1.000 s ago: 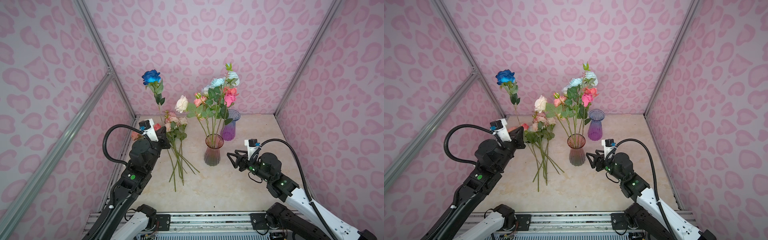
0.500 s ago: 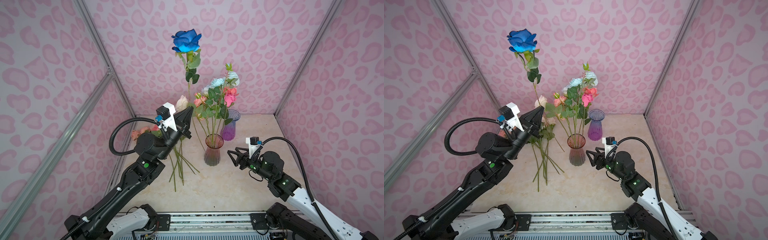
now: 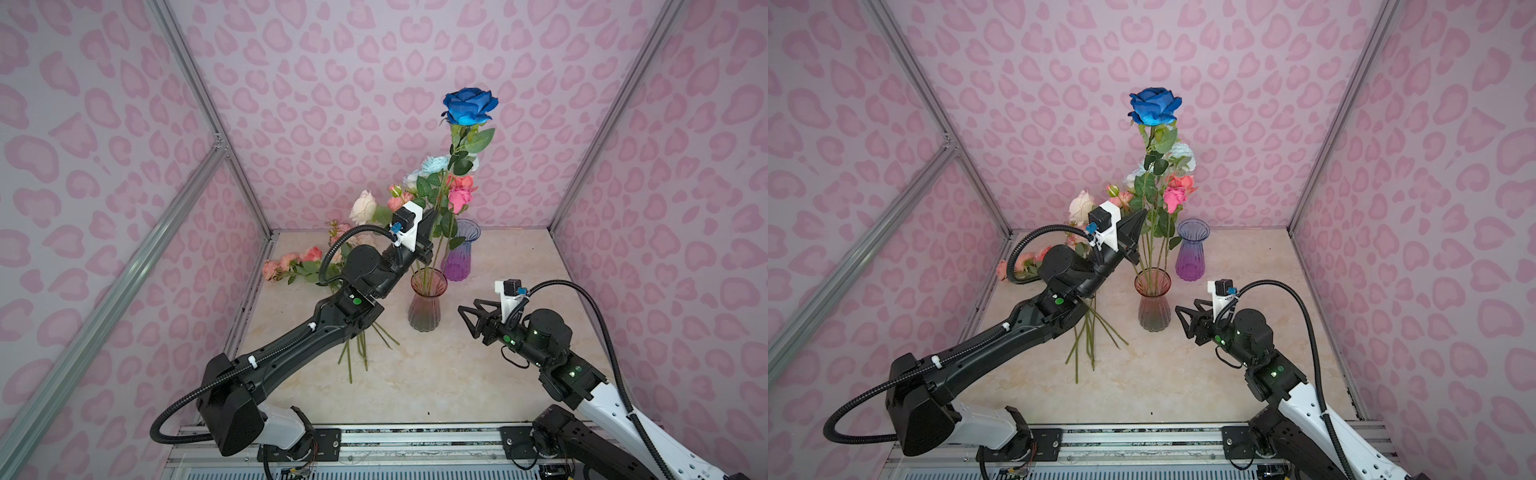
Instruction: Arrange the flowers into the vase
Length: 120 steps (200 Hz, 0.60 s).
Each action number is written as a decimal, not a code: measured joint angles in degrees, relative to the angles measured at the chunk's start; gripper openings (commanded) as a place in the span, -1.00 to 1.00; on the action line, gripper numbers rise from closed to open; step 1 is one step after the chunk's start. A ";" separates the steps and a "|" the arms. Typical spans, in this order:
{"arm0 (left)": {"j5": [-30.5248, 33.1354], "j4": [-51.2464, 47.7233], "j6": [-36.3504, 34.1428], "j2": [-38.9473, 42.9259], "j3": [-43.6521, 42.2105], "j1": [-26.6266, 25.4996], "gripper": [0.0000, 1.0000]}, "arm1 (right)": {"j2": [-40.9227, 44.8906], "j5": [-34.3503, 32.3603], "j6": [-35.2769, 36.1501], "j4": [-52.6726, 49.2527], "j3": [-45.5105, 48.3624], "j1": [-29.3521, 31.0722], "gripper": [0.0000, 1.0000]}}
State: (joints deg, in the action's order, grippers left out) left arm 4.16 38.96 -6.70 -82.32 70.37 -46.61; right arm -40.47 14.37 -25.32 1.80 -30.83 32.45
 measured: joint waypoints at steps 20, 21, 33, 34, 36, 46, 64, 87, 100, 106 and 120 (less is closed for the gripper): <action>0.57 0.94 -0.72 -0.09 -2.51 -0.72 -0.94 | 0.17 -0.07 -0.02 0.02 0.33 -0.33 0.36; 0.57 0.94 -0.74 -0.09 -2.62 -0.74 -0.94 | 0.17 -0.09 -0.02 0.04 0.33 -0.35 0.36; 0.63 1.40 -0.96 -0.02 -4.72 -1.27 -0.94 | 0.15 -0.52 -0.02 0.17 0.33 -0.66 0.36; 0.63 1.40 -0.98 0.00 -4.87 -1.31 -0.94 | 0.13 -0.52 -0.02 0.20 0.33 -0.66 0.36; 0.66 1.40 -1.05 0.04 -5.25 -1.49 -0.94 | 0.13 -0.55 0.00 0.24 0.33 -0.66 0.36; 0.92 1.38 -1.40 0.17 -7.26 -2.14 -0.94 | -0.13 -0.57 -0.02 0.44 0.33 -0.85 0.36; 2.27 1.20 -1.51 0.90 -10.97 -3.19 -0.94 | -1.09 -0.39 -0.02 0.59 0.33 -1.40 0.36; 3.61 1.42 -1.46 1.60 -14.84 -4.17 -0.94 | -2.19 -0.37 -0.09 1.03 0.28 -1.73 0.36; 4.50 1.36 -1.49 1.60 -16.13 -4.59 -0.90 | -2.67 -0.35 -0.39 1.51 0.11 -1.77 0.36; 5.05 1.33 -1.49 1.60 -16.48 -4.79 -0.90 | -2.89 -0.33 -0.55 1.75 0.00 -1.79 0.37; 6.14 1.42 -1.49 1.60 -17.03 -4.87 -0.90 | -3.45 -0.17 -0.61 1.86 -0.70 -1.81 0.37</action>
State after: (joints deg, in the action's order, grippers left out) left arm 10.31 40.38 -8.19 -80.73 53.34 -51.48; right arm -43.92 14.20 -25.93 3.66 -31.53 30.63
